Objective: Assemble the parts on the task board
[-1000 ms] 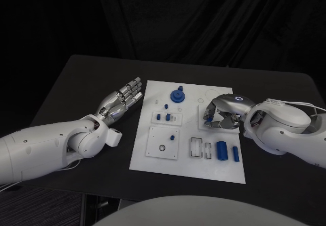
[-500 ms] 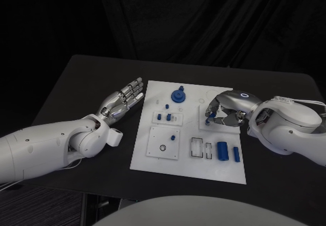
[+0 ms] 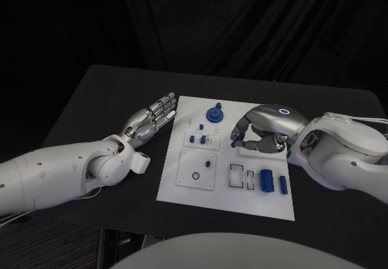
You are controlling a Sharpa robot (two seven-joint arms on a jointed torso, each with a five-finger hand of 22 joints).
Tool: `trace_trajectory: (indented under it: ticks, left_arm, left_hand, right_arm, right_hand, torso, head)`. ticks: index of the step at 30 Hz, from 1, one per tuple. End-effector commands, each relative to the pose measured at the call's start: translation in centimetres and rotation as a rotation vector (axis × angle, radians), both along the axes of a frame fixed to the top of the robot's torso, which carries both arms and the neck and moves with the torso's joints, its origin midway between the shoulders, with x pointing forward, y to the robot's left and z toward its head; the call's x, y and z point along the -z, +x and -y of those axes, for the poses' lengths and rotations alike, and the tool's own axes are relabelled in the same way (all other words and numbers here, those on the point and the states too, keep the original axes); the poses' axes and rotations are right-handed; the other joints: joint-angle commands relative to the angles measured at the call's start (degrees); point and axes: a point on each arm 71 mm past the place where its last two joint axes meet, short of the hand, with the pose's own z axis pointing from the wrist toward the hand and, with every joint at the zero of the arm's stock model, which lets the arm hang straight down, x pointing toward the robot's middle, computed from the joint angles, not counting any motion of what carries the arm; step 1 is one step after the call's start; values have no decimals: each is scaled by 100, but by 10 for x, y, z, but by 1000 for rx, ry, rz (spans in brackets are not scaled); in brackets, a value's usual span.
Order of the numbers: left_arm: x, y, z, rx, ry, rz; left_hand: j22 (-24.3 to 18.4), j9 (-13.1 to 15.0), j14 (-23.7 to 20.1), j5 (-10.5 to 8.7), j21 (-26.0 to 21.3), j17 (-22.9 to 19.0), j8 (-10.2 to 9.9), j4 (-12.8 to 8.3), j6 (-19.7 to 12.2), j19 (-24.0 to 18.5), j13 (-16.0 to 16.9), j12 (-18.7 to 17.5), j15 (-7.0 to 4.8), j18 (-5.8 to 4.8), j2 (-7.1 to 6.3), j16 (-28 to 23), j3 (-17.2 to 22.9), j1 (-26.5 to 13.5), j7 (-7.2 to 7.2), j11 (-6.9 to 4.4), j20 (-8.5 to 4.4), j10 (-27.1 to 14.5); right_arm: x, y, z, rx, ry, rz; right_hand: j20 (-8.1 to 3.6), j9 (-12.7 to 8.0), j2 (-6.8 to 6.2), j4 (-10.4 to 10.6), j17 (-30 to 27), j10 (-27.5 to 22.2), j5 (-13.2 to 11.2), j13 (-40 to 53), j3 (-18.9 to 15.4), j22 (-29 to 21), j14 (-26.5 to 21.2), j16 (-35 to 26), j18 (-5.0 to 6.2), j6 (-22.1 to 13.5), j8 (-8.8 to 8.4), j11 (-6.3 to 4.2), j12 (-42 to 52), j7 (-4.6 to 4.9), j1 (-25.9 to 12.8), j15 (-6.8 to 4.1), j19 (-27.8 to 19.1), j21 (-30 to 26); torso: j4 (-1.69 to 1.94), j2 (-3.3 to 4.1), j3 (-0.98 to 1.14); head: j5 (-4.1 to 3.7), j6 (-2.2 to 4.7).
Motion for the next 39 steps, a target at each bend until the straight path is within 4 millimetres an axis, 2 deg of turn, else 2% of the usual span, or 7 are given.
trace_trajectory:
  ticks: [1,9,13,26,28,34,39]
  left_arm:
    - [-5,-2,3,18,-49,53]
    - [-4,-1,8,32,-55,48]
    - [-4,-1,11,40,-58,45]
    - [-3,0,15,62,-68,38]
    - [-3,0,16,67,-74,42]
    - [-4,0,18,75,-82,45]
    - [-4,0,18,78,-82,43]
  left_hand:
    - [5,8,7,21,-12,-7,19,2,20,12,-1,1,39,34,9,-21,35,60,37,51,44,-5]
    - [10,7,7,24,-10,-7,17,-4,11,15,2,16,70,23,18,-21,61,88,66,89,62,1]
    - [15,7,7,8,-8,-7,17,-15,10,18,3,28,93,12,16,-21,78,112,90,117,74,5]
    - [56,0,7,-65,7,-7,10,-27,-43,45,15,105,257,-59,12,-21,138,171,175,274,167,37]
    - [57,1,7,-124,10,-7,12,69,-38,51,17,133,300,-63,78,-21,79,-23,175,303,201,51]
    - [65,4,7,-164,15,-7,15,75,-22,60,23,184,303,-60,162,-21,1,-240,188,314,217,75]
    - [53,21,7,-139,12,-7,36,65,77,57,25,199,304,-58,173,-21,-4,-251,274,319,219,84]
  right_arm:
    - [-1,-6,-14,-75,-17,24]
    - [12,-19,-63,-275,-94,117]
    - [19,-25,-83,-351,-109,150]
    - [42,-35,-102,-421,-139,143]
    - [45,-36,-103,-425,-140,147]
    - [51,-38,-103,-430,-147,163]
    - [54,-38,-102,-428,-150,168]
  right_hand:
    - [6,9,-68,-107,679,237,-22,-3,144,981,346,-9,-90,28,11,-198,-19,-5,-35,-57,35,37]
    - [12,16,-109,-103,662,248,-57,-27,187,992,345,-25,-100,-27,-38,-185,-113,6,-82,-49,52,78]
    - [11,24,-116,-120,670,294,-64,-26,209,990,349,-20,-98,-17,-41,-195,-127,0,-80,-54,50,72]
    - [3,37,-167,-156,647,374,-127,-21,243,985,341,-45,-94,-44,-93,-199,-199,4,-133,-60,38,49]
    - [3,37,-167,-156,647,374,-127,-21,243,985,341,-45,-94,-44,-93,-199,-199,4,-133,-60,38,49]
    - [4,41,-177,-160,639,379,-141,-20,244,980,338,-52,-91,-35,-93,-200,-210,1,-142,-58,30,32]
    - [5,49,-182,-163,643,382,-156,-21,246,979,339,-51,-90,-17,-88,-199,-225,-2,-151,-58,27,27]
  torso:
    - [-4,-2,-5]
    - [15,6,-3]
    - [4,0,-5]
    - [-8,2,-5]
    - [-6,2,-9]
    - [-34,0,-14]
    - [-29,3,-11]
  head:
    - [80,1]
    - [320,1]
    - [428,1]
    - [474,1]
    - [480,1]
    - [522,1]
    - [518,1]
